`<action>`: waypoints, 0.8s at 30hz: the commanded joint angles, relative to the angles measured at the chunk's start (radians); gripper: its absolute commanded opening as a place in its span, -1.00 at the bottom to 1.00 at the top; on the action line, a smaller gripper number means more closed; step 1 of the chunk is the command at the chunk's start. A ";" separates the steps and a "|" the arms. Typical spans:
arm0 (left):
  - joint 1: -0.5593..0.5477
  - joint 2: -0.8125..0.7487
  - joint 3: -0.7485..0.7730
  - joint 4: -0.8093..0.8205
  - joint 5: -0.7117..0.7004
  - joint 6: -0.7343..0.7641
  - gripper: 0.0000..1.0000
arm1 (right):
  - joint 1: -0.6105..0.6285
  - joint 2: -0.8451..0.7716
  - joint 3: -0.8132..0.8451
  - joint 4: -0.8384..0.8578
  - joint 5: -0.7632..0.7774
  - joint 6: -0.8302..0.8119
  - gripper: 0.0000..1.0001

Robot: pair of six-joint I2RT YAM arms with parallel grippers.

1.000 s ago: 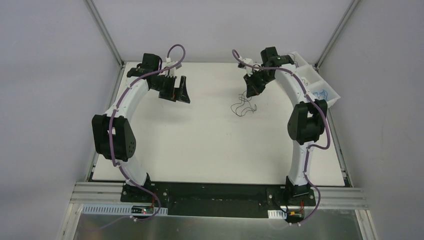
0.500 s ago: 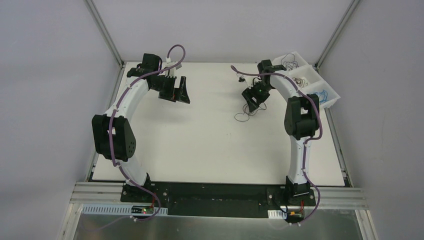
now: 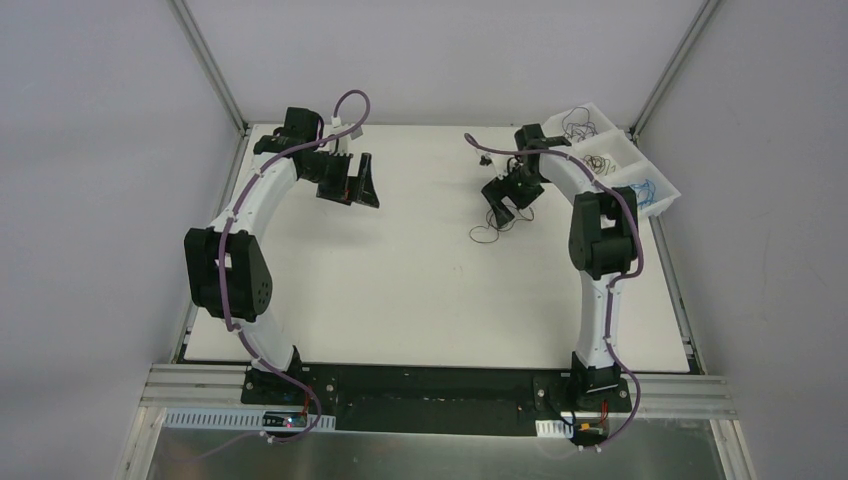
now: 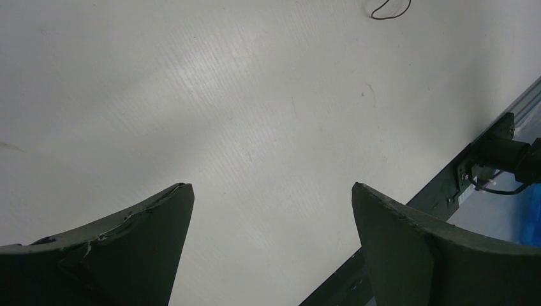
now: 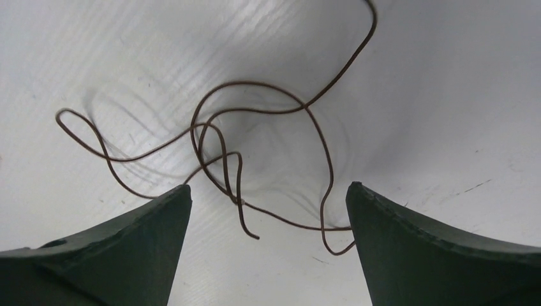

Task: Untangle the cables

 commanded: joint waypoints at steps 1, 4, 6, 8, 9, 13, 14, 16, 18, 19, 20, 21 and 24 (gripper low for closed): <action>0.008 0.008 0.039 -0.022 0.021 0.015 0.98 | 0.001 0.047 0.098 0.004 -0.042 0.098 0.82; 0.008 0.010 0.041 -0.024 0.016 0.019 0.98 | 0.016 0.068 0.092 0.010 -0.020 0.110 0.67; 0.008 0.011 0.042 -0.026 0.014 0.020 0.98 | 0.029 0.060 0.048 0.022 0.005 0.105 0.57; 0.008 0.011 0.041 -0.026 0.015 0.020 0.98 | 0.041 0.046 -0.004 0.029 0.027 0.092 0.46; 0.008 0.010 0.042 -0.025 0.014 0.021 0.98 | 0.045 0.038 -0.028 0.031 0.036 0.091 0.38; 0.008 0.004 0.038 -0.026 0.012 0.025 0.98 | 0.045 0.008 -0.104 0.020 0.052 0.079 -0.29; 0.008 0.002 0.035 -0.026 0.013 0.025 0.98 | 0.044 0.001 -0.117 0.017 0.051 0.075 -0.54; 0.009 0.002 0.035 -0.027 0.013 0.025 0.98 | 0.043 -0.015 -0.132 0.005 0.040 0.070 -1.00; 0.009 0.002 0.037 -0.026 0.016 0.023 0.98 | 0.040 -0.040 -0.114 -0.009 0.008 0.073 -1.00; 0.009 0.002 0.036 -0.026 0.017 0.023 0.98 | 0.036 -0.056 -0.098 -0.012 -0.015 0.078 -1.00; 0.009 0.001 0.037 -0.027 0.019 0.022 0.98 | 0.032 -0.074 -0.081 -0.013 -0.040 0.090 -1.00; 0.009 0.000 0.038 -0.027 0.019 0.022 0.98 | 0.026 -0.094 -0.058 -0.013 -0.067 0.104 -1.00; 0.010 -0.002 0.039 -0.027 0.020 0.022 0.98 | -0.006 -0.157 0.022 -0.013 -0.141 0.151 -1.00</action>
